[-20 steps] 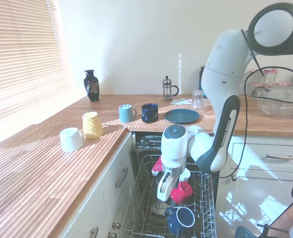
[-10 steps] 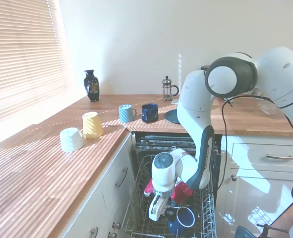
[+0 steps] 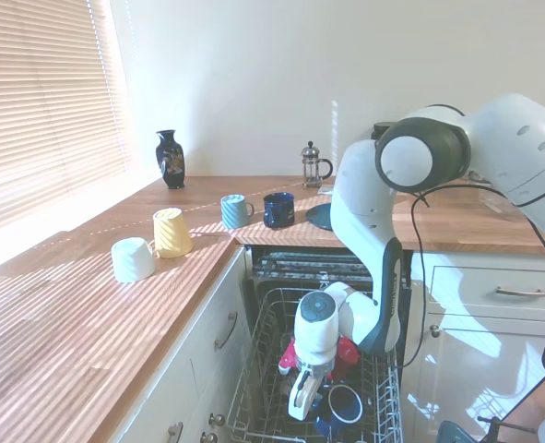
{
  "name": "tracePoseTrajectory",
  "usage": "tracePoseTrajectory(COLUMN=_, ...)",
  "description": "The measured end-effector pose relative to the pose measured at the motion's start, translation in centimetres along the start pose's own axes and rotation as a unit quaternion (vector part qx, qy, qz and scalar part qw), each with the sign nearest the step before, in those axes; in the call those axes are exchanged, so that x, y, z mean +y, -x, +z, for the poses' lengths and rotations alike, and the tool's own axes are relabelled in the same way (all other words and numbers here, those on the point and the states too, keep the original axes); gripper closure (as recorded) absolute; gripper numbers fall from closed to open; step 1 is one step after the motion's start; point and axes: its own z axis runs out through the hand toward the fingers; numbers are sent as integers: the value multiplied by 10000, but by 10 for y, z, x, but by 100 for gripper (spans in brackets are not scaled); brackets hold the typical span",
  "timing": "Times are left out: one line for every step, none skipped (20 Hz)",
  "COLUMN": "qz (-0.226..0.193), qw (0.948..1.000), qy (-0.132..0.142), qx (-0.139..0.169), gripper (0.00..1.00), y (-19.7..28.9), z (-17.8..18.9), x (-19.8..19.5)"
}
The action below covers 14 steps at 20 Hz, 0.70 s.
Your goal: Move the blue mug from the dishwasher to the table
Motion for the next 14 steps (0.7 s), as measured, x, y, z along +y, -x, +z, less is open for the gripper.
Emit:
tracePoseTrajectory(qz=15, qw=10000, qy=-12, qx=10, gripper=100, y=4, z=0, x=-1)
tracePoseTrajectory(qz=16, qw=10000, qy=-32, qx=15, gripper=100, y=6, z=-1, x=-1)
tracePoseTrajectory(qz=10, qw=10000, qy=-60, qx=11, gripper=100, y=9, z=-1, x=-1)
tracePoseTrajectory(qz=10, qw=10000, qy=-70, qx=15, gripper=100, y=10, z=-2, x=0)
tracePoseTrajectory(qz=6, qw=10000, qy=-70, qx=26, gripper=100, y=10, z=-1, x=2)
tracePoseTrajectory(qz=4, qw=10000, qy=-76, qx=35, gripper=100, y=11, z=-1, x=4)
tracePoseTrajectory(qz=11, qw=10000, qy=-87, qx=41, gripper=100, y=12, z=-1, x=6)
tracePoseTrajectory(qz=20, qw=9999, qy=-97, qx=47, gripper=100, y=13, z=-1, x=9)
tracePoseTrajectory(qz=44, qw=9999, qy=-101, qx=52, gripper=100, y=14, z=-1, x=11)
tracePoseTrajectory(qz=54, qw=9999, qy=-106, qx=57, gripper=100, y=15, z=-1, x=12)
tracePoseTrajectory(qz=63, qw=9999, qy=-115, qx=62, gripper=100, y=17, z=-1, x=14)
tracePoseTrajectory(qz=65, qw=9999, qy=-124, qx=68, gripper=100, y=18, z=-1, x=15)
tracePoseTrajectory(qz=77, qw=9998, qy=-138, qx=74, gripper=100, y=20, z=-1, x=16)
tracePoseTrajectory(qz=100, qw=9998, qy=-154, qx=80, gripper=100, y=21, z=-2, x=17)
